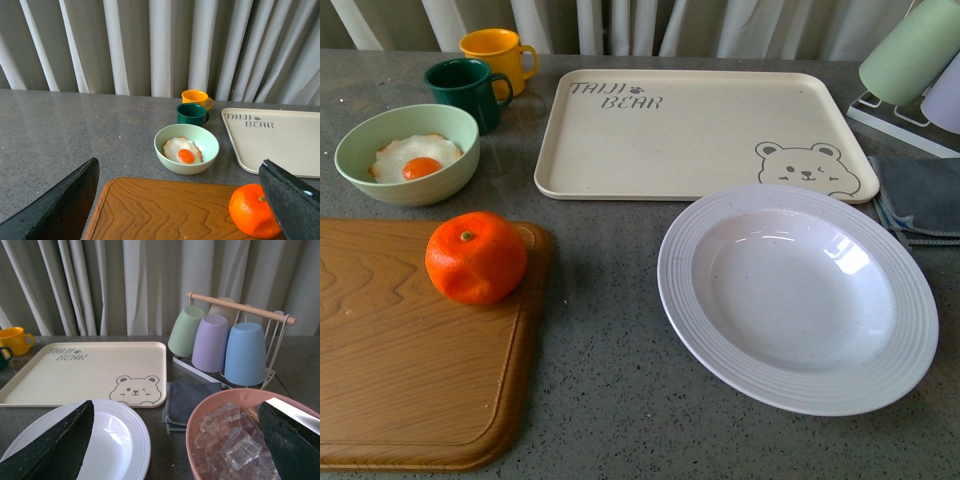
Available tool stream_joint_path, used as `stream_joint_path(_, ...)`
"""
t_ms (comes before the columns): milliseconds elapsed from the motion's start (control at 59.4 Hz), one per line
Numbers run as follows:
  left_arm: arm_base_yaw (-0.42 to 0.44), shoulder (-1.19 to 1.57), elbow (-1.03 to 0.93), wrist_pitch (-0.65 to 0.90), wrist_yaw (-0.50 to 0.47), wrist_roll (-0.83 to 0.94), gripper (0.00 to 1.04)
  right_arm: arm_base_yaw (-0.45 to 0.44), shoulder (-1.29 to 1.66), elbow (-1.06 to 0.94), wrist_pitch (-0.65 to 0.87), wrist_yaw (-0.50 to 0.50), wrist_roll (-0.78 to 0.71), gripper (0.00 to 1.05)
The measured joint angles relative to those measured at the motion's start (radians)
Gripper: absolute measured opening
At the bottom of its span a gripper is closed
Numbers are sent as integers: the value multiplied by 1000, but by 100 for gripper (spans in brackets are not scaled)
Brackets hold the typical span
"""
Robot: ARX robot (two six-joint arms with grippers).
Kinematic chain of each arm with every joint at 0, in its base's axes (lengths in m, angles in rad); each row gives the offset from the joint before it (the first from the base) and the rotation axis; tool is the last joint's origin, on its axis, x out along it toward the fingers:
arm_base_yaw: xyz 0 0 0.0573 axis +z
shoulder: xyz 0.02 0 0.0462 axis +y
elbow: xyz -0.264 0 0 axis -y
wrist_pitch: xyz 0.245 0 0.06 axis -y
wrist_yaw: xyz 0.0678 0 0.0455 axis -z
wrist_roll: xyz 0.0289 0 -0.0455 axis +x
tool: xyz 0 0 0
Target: Place orange and plate with both arms
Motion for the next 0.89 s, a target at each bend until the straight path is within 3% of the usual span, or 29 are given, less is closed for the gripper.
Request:
stream_joint_path(51,10,85,68,-172,80,-60,96,0,0,0,0,0,0,96)
stream_joint_path(118,0,291,165,-293,93,-137,96,0,0,0,0,0,0,96)
stream_joint_path(236,-48,573,246,-161,37,-177,96,0,0,0,0,0,0,96)
stream_joint_path(472,-146,952,350,77,42,-251,96,1,0,0,0,0,0,96)
stream_joint_path(893,-266,1409,452,312,1,-264,96,2,0,0,0,0,0,96)
